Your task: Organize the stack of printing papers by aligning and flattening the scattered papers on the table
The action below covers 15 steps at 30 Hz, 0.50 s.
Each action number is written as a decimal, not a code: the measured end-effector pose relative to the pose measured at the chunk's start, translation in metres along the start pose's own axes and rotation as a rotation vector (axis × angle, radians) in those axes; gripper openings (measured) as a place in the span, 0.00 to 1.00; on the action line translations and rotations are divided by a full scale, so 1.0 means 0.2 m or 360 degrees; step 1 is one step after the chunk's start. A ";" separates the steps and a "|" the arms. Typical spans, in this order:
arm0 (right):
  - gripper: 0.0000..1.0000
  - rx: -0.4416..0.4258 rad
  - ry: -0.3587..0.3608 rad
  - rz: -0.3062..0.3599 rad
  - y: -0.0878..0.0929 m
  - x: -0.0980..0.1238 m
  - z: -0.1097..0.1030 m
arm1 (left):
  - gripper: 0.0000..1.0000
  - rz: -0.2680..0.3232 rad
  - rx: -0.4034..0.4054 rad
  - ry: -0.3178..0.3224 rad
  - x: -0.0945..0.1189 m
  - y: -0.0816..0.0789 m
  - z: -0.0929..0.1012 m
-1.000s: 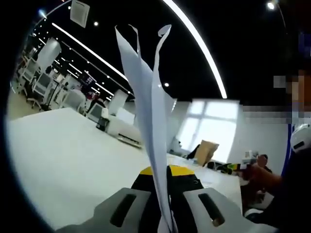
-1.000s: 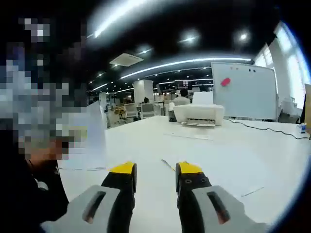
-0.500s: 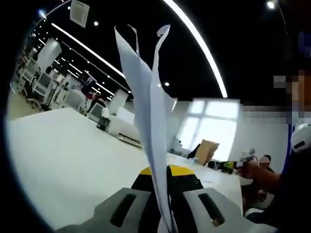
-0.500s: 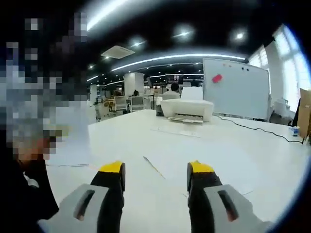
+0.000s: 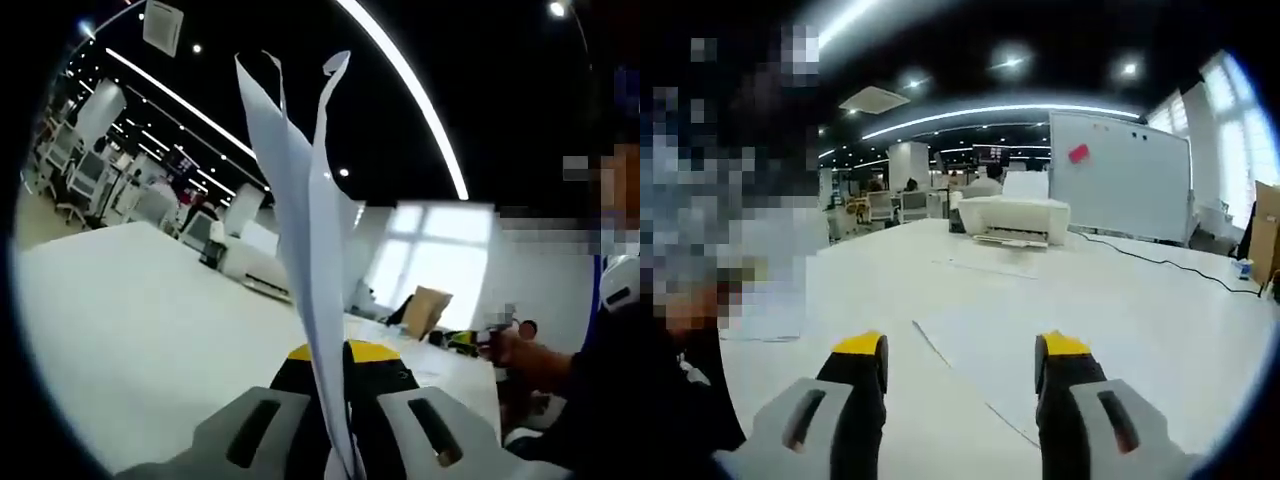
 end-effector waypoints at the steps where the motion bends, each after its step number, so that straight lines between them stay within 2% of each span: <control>1: 0.59 -0.0002 0.0003 -0.0004 0.00 -0.01 0.01 | 0.06 0.0000 0.0000 -0.0001 0.00 0.00 0.00; 12: 0.74 0.0002 0.0067 -0.0043 0.01 -0.04 0.11 | 0.06 -0.0004 0.0001 -0.0002 0.00 0.00 0.00; 15: 0.76 0.0004 0.0105 -0.0044 0.00 -0.05 0.18 | 0.06 -0.0005 -0.0001 -0.0003 0.00 0.00 0.00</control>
Point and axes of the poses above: the point that each gripper's makers call its tool centre point, and the gripper's own axes: x roughly backward along the fingers, z roughly to its right, y roughly out of its underside, the point moved 10 cm from there along x, roughly backward along the fingers, and after that the axes turned 6 degrees about -y, right-handed, at the moved point
